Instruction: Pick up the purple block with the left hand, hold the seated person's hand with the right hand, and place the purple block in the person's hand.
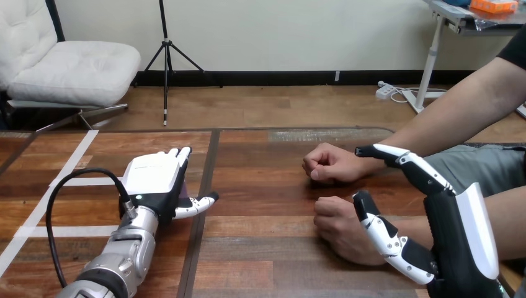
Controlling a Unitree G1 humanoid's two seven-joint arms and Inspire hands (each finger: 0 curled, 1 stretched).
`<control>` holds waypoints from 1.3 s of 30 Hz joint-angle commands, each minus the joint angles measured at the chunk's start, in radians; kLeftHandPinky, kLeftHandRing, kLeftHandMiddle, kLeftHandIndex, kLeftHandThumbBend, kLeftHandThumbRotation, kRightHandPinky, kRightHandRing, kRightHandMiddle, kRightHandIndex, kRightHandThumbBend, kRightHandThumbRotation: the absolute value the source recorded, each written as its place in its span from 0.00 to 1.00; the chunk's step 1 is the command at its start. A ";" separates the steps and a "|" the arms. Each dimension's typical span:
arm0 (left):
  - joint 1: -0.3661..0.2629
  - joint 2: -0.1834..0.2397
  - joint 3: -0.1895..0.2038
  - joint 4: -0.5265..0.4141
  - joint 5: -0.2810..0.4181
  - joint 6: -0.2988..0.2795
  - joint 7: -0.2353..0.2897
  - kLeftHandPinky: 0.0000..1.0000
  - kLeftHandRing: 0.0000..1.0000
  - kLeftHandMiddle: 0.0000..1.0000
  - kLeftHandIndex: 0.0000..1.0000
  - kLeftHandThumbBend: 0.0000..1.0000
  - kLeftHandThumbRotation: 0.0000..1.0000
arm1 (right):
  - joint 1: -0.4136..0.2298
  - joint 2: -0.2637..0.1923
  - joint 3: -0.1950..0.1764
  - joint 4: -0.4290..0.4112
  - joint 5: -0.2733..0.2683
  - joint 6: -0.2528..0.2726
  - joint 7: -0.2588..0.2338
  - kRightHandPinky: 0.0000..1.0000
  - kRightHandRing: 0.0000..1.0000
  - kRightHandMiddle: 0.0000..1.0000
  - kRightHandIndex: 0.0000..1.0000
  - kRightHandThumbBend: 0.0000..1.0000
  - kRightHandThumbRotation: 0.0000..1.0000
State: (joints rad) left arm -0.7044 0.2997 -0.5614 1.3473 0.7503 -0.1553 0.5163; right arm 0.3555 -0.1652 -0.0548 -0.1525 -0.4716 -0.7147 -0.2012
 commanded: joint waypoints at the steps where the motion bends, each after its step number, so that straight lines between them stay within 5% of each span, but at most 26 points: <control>1: -0.038 -0.003 0.016 0.001 -0.013 0.002 0.004 0.92 0.93 0.95 0.96 0.53 0.76 | -0.026 -0.017 -0.013 -0.045 0.007 -0.010 0.000 0.77 0.77 0.75 0.72 0.35 0.48; 39: -0.030 -0.003 0.024 0.003 -0.021 0.004 0.033 0.91 0.94 0.95 0.95 0.53 0.81 | -0.020 -0.021 -0.028 -0.060 0.018 -0.003 0.020 0.76 0.77 0.76 0.72 0.36 0.47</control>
State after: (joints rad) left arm -0.7043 0.2981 -0.5567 1.3484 0.7436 -0.1453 0.5162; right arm 0.3653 -0.1666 -0.0691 -0.1588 -0.4689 -0.7145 -0.1835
